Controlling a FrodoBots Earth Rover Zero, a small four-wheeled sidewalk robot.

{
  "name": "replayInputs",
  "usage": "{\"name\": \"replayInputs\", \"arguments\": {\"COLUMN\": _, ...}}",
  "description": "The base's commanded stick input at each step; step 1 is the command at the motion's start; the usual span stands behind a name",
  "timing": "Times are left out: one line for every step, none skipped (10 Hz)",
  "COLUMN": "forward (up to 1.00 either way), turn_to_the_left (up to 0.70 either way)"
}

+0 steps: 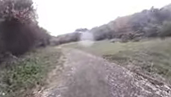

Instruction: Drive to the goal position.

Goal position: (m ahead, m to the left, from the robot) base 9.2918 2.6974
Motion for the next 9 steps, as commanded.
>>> {"name": "replayInputs", "arguments": {"forward": 0.7, "turn_to_the_left": 0.14}}
{"name": "replayInputs", "arguments": {"forward": 0.7, "turn_to_the_left": 0.14}}
{"name": "replayInputs", "arguments": {"forward": 0.7, "turn_to_the_left": 0.14}}
{"name": "replayInputs", "arguments": {"forward": 0.7, "turn_to_the_left": 0.14}}
{"name": "replayInputs", "arguments": {"forward": 0.7, "turn_to_the_left": 0.14}}
{"name": "replayInputs", "arguments": {"forward": 0.7, "turn_to_the_left": 0.14}}
{"name": "replayInputs", "arguments": {"forward": 0.7, "turn_to_the_left": 0.14}}
{"name": "replayInputs", "arguments": {"forward": 0.7, "turn_to_the_left": 0.14}}
{"name": "replayInputs", "arguments": {"forward": 0.7, "turn_to_the_left": 0.14}}
